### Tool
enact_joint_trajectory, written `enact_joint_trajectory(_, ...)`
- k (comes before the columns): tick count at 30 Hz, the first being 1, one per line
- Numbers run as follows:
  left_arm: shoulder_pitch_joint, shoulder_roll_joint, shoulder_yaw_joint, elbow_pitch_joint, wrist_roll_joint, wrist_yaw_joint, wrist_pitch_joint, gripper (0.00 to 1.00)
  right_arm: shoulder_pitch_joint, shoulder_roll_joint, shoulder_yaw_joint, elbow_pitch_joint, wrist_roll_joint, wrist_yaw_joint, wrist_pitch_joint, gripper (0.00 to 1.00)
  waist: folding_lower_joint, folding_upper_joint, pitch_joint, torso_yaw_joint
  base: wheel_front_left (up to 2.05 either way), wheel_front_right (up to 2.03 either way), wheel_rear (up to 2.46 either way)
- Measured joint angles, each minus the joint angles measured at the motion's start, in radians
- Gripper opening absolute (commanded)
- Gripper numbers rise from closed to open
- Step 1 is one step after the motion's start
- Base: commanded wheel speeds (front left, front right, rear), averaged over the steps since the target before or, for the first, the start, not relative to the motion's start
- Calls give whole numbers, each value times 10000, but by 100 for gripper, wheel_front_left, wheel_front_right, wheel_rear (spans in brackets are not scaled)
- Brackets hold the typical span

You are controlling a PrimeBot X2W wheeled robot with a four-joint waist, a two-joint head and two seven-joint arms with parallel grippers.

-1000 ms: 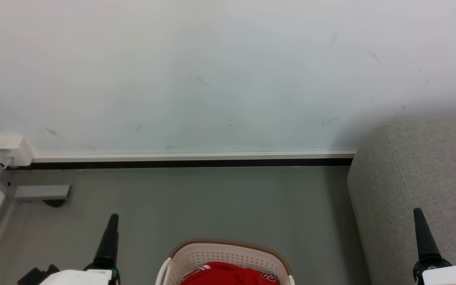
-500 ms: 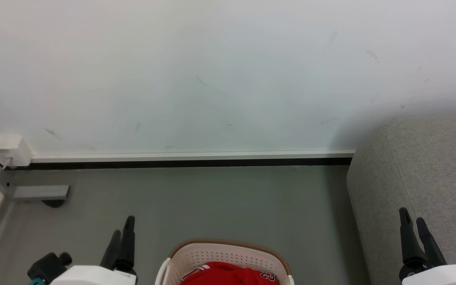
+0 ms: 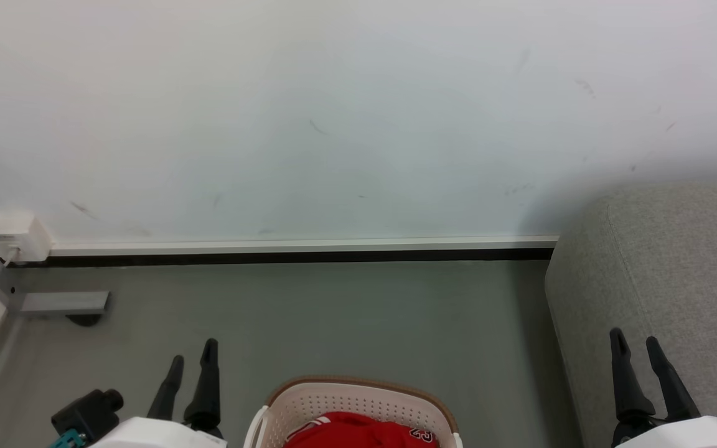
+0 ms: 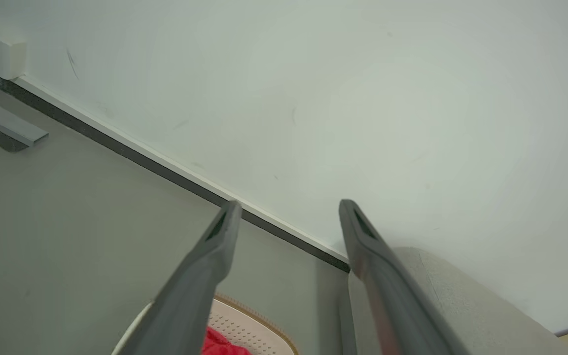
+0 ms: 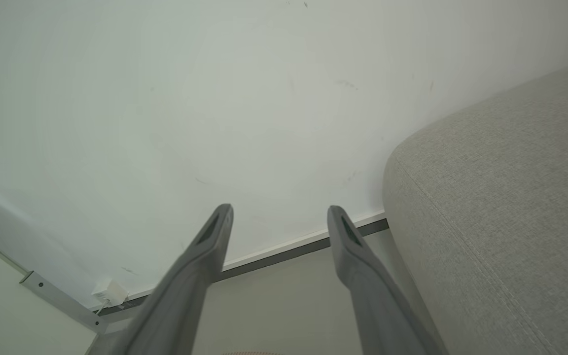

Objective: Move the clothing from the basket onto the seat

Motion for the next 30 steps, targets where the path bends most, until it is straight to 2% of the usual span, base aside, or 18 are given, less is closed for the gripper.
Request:
enact_joint_trajectory(14,160,165,-326,-290,1682,265,-420,100,31,29,282,8,-1718,0,-384,100,0,0,-16,-32,0,0,0)
enact_joint_trajectory(30,255,274,-403,-228,3260,437,-819,100,76,153,483,42,-2700,0,-807,100,0,0,22,-72,0,0,0)
